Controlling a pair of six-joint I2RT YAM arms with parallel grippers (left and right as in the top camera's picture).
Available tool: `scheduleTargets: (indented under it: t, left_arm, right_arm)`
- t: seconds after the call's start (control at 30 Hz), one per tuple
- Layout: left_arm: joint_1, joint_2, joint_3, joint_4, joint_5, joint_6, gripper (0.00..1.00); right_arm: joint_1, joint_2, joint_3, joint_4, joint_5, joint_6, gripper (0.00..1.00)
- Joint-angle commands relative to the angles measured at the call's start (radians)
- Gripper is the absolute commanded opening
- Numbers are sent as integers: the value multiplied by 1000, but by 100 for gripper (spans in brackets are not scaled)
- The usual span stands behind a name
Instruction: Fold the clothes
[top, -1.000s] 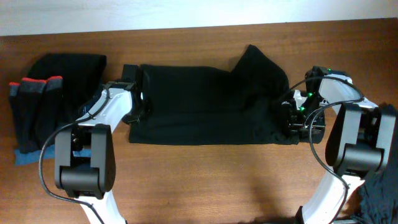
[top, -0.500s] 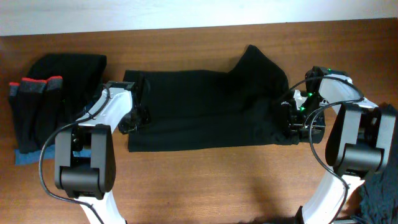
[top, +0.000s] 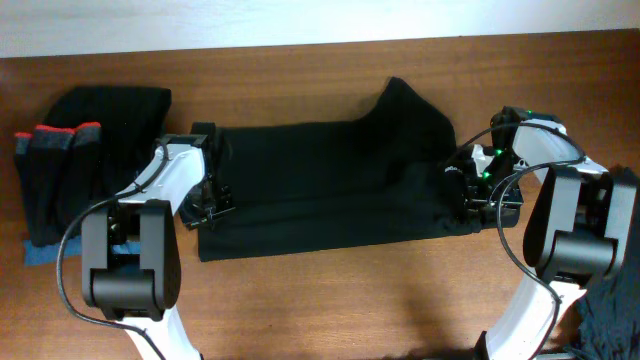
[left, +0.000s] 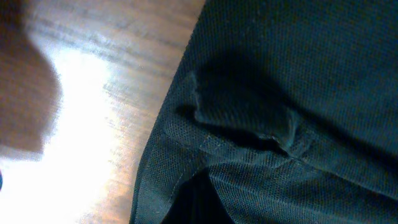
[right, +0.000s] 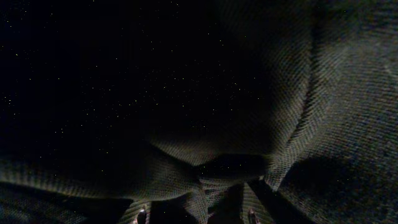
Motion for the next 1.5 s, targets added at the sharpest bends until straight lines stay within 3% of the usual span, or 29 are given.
scheduleTargets:
  t: [0.0, 0.27, 0.47, 0.63, 0.7, 0.8, 0.83, 0.97, 1.47]
  left_arm:
    - [40, 116, -108, -13, -35, -26, 0]
    - [53, 115, -81, 6, -34, -2, 0]
    - [53, 100, 1, -6, -36, 34, 0]
    - [52, 99, 44, -10, -35, 34, 0]
    - [52, 99, 50, -9, -34, 34, 0]
    - [49, 99, 53, -6, -33, 34, 0]
    - [46, 99, 53, -5, -33, 34, 0]
    - [45, 98, 53, -5, -33, 34, 0]
    - [40, 99, 53, 6, -33, 34, 0]
  right_arm:
    - [-10, 8, -9, 1, 39, 8, 49]
    - [-10, -4, 25, 1, -46, 7, 48]
    - [-10, -96, 223, -50, -85, 8, 49]
    - [-6, -142, 437, -43, -87, 8, 67]
    - [5, -142, 481, -6, -90, 8, 70]
    - [23, -136, 481, 71, -141, 4, 48]
    - [39, -113, 480, 104, -207, -3, 33]
    - [81, -33, 480, 159, -267, -19, 19]
    - [175, 238, 480, 351, -279, -10, 16]
